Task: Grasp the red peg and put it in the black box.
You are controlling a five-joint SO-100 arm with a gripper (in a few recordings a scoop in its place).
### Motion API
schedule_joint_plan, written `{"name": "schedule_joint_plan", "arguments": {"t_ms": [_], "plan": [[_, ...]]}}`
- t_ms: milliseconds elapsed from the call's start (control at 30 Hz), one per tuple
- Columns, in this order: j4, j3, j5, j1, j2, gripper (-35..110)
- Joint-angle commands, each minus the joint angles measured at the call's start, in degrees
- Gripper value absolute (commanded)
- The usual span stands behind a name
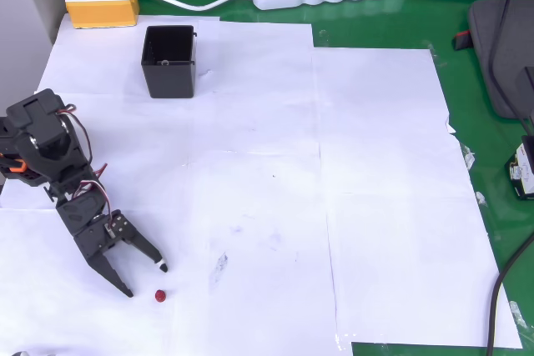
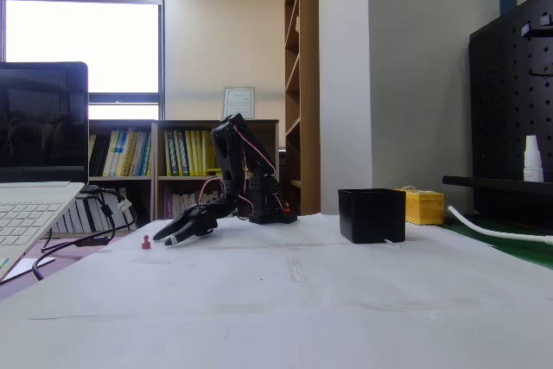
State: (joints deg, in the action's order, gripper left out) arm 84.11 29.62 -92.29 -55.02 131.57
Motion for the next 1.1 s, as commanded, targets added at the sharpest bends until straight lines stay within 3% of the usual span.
{"name": "schedule_joint_plan", "arguments": {"t_ms": [0, 733, 1067], "plan": [[-1.7, 2.4, -0.6, -0.3, -1.4, 25], [-14.0, 10.3, -0.8, 1.8, -4.3, 24], [-13.7, 10.0, -0.7, 2.9, -4.4, 24]]}}
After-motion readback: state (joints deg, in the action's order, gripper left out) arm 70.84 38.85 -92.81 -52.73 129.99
